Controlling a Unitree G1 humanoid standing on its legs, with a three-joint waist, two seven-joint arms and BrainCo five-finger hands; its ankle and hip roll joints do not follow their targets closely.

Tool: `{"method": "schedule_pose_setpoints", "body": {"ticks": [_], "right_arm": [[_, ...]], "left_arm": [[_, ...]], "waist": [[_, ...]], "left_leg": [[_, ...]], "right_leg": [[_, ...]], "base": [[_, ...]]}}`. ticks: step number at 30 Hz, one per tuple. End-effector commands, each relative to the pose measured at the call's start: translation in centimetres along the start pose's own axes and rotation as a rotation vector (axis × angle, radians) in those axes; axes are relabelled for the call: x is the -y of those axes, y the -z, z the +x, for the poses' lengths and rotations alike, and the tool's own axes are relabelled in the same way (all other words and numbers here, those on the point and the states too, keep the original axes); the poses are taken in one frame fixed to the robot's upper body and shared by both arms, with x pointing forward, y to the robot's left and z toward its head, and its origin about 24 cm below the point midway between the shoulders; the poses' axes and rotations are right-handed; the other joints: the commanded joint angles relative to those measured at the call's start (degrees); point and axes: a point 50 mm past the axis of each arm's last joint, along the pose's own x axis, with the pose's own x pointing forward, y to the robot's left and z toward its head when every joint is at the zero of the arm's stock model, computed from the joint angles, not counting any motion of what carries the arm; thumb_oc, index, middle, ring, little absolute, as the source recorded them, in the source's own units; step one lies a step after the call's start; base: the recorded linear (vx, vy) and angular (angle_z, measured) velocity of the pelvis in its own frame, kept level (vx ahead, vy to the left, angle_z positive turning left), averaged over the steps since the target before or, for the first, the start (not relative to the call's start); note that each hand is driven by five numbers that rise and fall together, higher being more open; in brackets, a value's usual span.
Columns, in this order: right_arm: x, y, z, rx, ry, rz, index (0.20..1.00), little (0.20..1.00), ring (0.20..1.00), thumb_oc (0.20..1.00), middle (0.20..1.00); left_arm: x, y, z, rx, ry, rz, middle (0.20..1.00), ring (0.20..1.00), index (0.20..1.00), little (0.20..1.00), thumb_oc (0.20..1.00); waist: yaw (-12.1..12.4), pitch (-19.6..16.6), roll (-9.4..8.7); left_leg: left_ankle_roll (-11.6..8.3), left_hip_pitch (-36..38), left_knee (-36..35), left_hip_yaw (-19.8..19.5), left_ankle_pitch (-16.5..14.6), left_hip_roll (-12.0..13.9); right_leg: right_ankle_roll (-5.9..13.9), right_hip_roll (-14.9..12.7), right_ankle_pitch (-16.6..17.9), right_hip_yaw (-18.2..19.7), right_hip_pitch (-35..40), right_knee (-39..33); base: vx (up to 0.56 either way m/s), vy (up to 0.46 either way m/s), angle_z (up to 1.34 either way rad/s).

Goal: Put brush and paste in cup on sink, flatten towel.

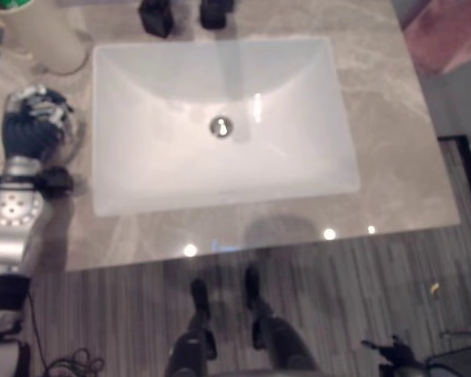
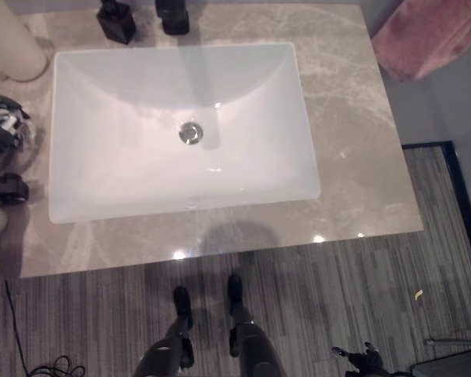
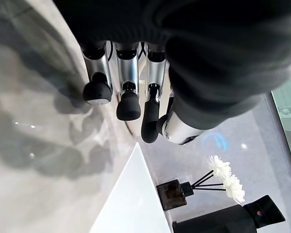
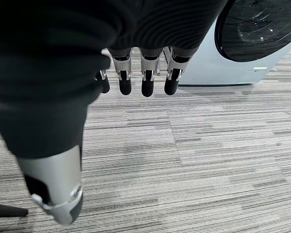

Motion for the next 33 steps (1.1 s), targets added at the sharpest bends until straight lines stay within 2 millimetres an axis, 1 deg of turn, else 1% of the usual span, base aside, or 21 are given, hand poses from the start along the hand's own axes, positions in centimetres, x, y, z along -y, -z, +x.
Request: {"method": "schedule_pose_setpoints", "body": {"ticks": [1, 4, 12, 16, 24, 33], "right_arm": [[1.9, 2.1, -0.3, -0.066, 0.05, -0.06, 1.0, 1.0, 1.0, 1.0, 1.0], [2.0, 2.1, -0.3, -0.067, 0.05, -0.061, 1.0, 1.0, 1.0, 1.0, 1.0], [2.1, 1.5, -0.1, -0.048, 0.05, -0.061, 1.0, 1.0, 1.0, 1.0, 1.0], [2.2, 1.4, -0.1, -0.044, 0.052, -0.052, 1.0, 1.0, 1.0, 1.0, 1.0], [2.5, 2.0, -0.2, -0.059, 0.052, -0.052, 1.0, 1.0, 1.0, 1.0, 1.0], [2.4, 1.7, -0.2, -0.047, 0.05, -0.032, 1.0, 1.0, 1.0, 1.0, 1.0]], "left_arm": [[-2.0, -3.0, 1.5, 0.131, -0.069, 0.051, 0.2, 0.2, 0.2, 0.2, 0.2], [-2.2, -3.0, 1.5, 0.129, -0.083, 0.046, 0.2, 0.2, 0.2, 0.2, 0.2], [-2.2, -3.1, 2.0, 0.127, -0.083, 0.056, 0.2, 0.2, 0.2, 0.2, 0.2], [-2.5, -3.5, 2.4, 0.134, -0.095, 0.064, 0.2, 0.2, 0.2, 0.2, 0.2], [-3.7, -4.5, 3.0, 0.158, -0.13, 0.113, 0.2, 0.2, 0.2, 0.2, 0.2], [-4.2, -5.3, 3.7, 0.175, -0.148, 0.13, 0.2, 0.2, 0.2, 0.2, 0.2]], "waist": [[-0.8, -1.5, -0.74], [-0.9, -1.6, -0.71], [-0.9, -1.4, -0.34], [-1.0, -1.1, -0.21], [-1.2, -0.1, -0.12], [-1.6, 0.6, -0.27]], "left_leg": [[0.53, 0.7, 0.7, -3.2, -4.6, 0.5], [0.49, 0.6, 0.7, -3.2, -4.6, 0.6], [0.47, 0.0, 0.7, -3.3, -4.5, 0.4], [0.44, -0.6, 0.7, -3.4, -4.4, 0.3], [0.29, -2.2, 0.7, -4.0, -4.0, 0.2], [0.12, -3.2, 0.7, -3.9, -3.9, 0.2]], "right_leg": [[3.47, -1.3, -6.3, 0.3, 1.3, -0.1], [3.45, -1.3, -6.3, 0.3, 1.2, -0.1], [3.56, -1.3, -6.2, 0.4, 0.6, -0.1], [3.71, -1.4, -6.1, 0.4, 0.1, -0.1], [3.87, -1.4, -5.8, 0.1, -1.2, -0.1], [4.01, -1.4, -5.5, 0.4, -2.3, -0.1]], "base": [[0.04, 0.0, -0.03], [0.03, -0.002, -0.01], [0.01, 0.001, 0.0], [0.03, 0.005, 0.0], [0.01, 0.003, 0.0], [0.0, 0.0, 0.0]]}}
